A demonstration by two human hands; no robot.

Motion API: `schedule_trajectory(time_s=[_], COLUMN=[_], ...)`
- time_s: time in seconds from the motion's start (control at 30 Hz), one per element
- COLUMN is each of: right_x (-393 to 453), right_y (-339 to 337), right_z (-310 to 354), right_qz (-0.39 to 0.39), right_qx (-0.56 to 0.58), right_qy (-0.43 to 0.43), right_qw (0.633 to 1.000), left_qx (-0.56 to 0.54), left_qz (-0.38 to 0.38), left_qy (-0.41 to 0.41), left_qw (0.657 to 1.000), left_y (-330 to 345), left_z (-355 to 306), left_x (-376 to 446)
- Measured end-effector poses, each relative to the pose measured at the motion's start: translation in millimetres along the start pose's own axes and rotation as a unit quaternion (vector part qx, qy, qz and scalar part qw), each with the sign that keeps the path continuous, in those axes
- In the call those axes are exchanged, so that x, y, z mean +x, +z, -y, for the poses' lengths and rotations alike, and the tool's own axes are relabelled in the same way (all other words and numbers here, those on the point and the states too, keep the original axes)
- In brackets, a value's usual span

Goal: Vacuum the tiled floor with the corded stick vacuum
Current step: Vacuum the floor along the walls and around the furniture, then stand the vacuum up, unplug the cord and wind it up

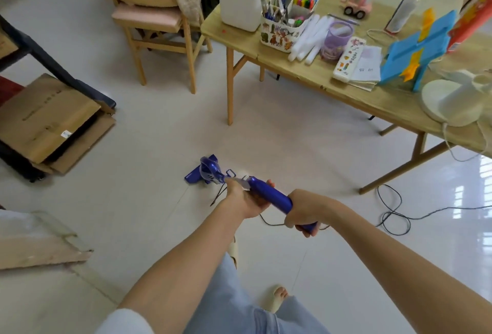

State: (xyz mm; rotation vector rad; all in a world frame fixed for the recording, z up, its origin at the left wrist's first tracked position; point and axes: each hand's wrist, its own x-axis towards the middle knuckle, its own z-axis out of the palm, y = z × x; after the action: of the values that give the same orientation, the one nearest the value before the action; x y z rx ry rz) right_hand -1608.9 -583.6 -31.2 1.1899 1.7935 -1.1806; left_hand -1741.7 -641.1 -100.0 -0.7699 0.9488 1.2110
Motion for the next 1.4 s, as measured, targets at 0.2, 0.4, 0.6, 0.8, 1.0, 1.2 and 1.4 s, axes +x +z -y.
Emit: schedule_trajectory(time_s=[0.2,0.4,0.6,0.8,1.0,1.2,1.4], right_x=[16,28,29,25,10,-11,-3], right_y=[-15,-17,-18,-20,-39,-62,-76], right_z=[0,1,-4,0,22,72,138], right_qz=[-0.038,-0.066,-0.046,-0.050,-0.180,-0.364,-0.362], right_qx=[0.026,0.015,0.003,-0.012,-0.076,-0.032,-0.008], right_qy=[0.057,0.049,0.043,0.027,-0.028,-0.183,-0.329], right_qw=[0.997,0.996,0.998,0.998,0.980,0.913,0.872], left_qx=[0.075,0.091,0.086,0.078,0.024,0.017,0.022], left_qz=[-0.024,-0.037,-0.039,-0.030,0.023,0.122,0.104], left_qy=[-0.007,-0.015,-0.027,-0.020,0.035,0.097,0.168], left_qw=[0.997,0.995,0.995,0.996,0.999,0.988,0.980], left_y=[29,35,34,32,45,58,49], left_z=[-12,-21,-20,-24,-33,-79,-151], left_x=[8,14,16,16,-3,-31,-40])
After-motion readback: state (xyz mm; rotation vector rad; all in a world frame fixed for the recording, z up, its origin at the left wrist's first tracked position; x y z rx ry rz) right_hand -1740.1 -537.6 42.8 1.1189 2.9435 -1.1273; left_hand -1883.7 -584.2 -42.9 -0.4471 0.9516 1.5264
